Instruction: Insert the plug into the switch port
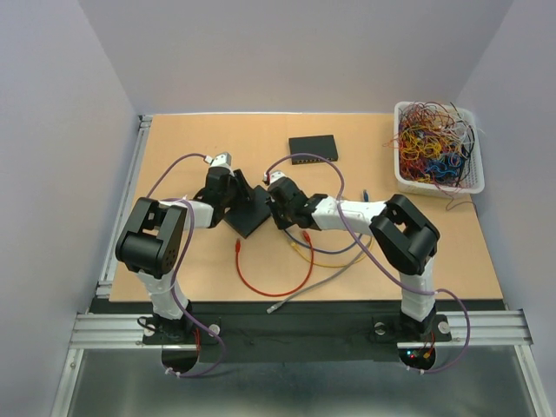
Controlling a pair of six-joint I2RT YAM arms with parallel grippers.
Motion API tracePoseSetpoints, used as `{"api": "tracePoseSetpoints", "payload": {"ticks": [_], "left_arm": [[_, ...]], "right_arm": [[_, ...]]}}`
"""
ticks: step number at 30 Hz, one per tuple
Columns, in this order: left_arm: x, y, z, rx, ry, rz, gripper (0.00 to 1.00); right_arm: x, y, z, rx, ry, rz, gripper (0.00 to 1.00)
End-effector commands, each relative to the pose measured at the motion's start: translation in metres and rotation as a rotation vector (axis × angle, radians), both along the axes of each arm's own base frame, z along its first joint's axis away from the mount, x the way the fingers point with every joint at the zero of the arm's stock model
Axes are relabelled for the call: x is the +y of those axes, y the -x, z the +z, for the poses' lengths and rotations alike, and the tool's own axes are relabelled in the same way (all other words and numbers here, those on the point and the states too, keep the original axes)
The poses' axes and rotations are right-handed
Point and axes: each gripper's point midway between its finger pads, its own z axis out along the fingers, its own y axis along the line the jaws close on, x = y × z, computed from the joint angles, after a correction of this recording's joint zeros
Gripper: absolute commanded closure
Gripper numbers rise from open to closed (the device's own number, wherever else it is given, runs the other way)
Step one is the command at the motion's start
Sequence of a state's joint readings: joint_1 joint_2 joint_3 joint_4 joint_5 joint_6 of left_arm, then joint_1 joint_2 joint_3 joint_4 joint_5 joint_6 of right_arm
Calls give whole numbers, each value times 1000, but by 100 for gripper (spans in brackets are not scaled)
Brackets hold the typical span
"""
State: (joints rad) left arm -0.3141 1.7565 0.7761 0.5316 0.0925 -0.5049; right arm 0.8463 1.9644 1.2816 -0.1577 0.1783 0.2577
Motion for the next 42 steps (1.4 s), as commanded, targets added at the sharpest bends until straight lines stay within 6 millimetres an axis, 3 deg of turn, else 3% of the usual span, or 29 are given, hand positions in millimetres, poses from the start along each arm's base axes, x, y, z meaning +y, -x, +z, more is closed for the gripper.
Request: {"api": "tracePoseSetpoints", "payload": {"ticks": [1, 10, 23, 34, 42], "left_arm": [[-1, 11, -6, 45, -46, -30, 45], [-2, 10, -6, 46, -51, -39, 45], [-3, 11, -9, 52, -56, -44, 45], [-4, 12, -11, 58, -51, -42, 45], [-4, 12, -12, 61, -51, -40, 45]], "right_arm": [[9, -14, 10, -55, -7, -17, 100], [2, -24, 14, -96, 35, -45, 99], [21, -25, 32, -87, -30, -8, 100], [33, -8, 30, -36, -73, 10, 100], [34, -9, 37, -41, -86, 5, 100]]}}
